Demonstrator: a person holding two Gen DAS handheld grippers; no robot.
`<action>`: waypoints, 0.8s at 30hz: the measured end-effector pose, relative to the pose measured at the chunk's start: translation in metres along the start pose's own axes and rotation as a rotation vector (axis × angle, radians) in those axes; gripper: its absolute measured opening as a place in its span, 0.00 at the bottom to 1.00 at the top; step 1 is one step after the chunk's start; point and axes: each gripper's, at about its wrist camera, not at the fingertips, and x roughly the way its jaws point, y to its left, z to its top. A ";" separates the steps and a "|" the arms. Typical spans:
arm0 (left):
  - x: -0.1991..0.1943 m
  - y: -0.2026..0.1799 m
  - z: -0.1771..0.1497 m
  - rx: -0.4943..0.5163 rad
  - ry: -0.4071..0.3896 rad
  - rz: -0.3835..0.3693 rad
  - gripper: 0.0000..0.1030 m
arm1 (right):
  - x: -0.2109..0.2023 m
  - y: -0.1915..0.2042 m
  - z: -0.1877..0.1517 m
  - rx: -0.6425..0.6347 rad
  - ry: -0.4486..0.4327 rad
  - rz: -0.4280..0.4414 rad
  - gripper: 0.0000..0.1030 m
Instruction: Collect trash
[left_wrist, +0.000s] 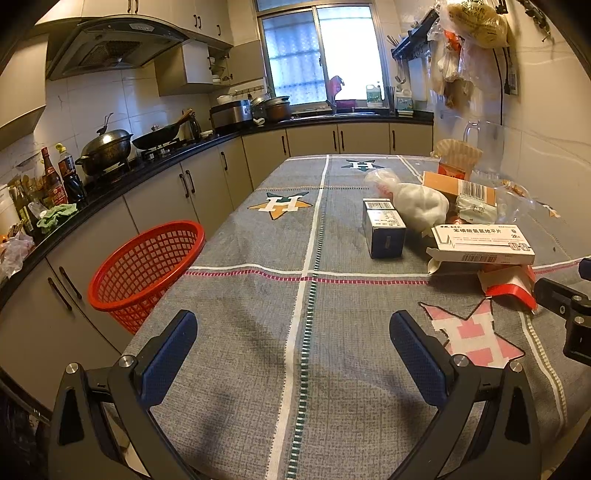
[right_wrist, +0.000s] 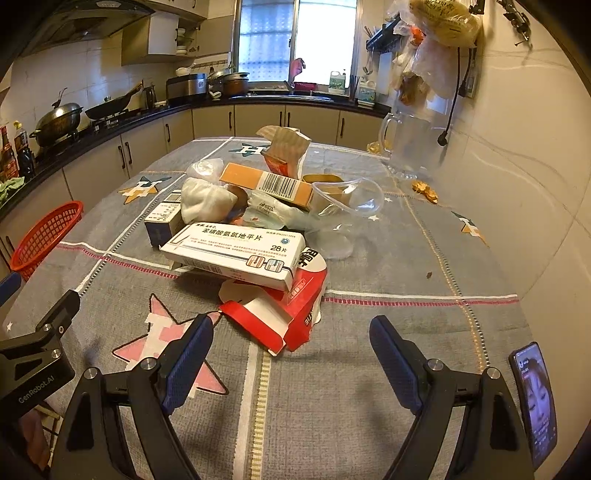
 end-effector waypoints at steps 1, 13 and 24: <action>0.000 0.000 -0.001 0.001 0.001 0.001 1.00 | 0.001 0.000 0.000 0.001 0.003 0.001 0.87; 0.002 -0.001 -0.003 0.006 0.009 -0.001 1.00 | 0.004 0.001 -0.001 0.001 0.012 0.012 0.87; 0.003 -0.006 0.003 0.040 0.015 -0.025 1.00 | 0.010 -0.023 0.011 0.074 0.030 0.120 0.87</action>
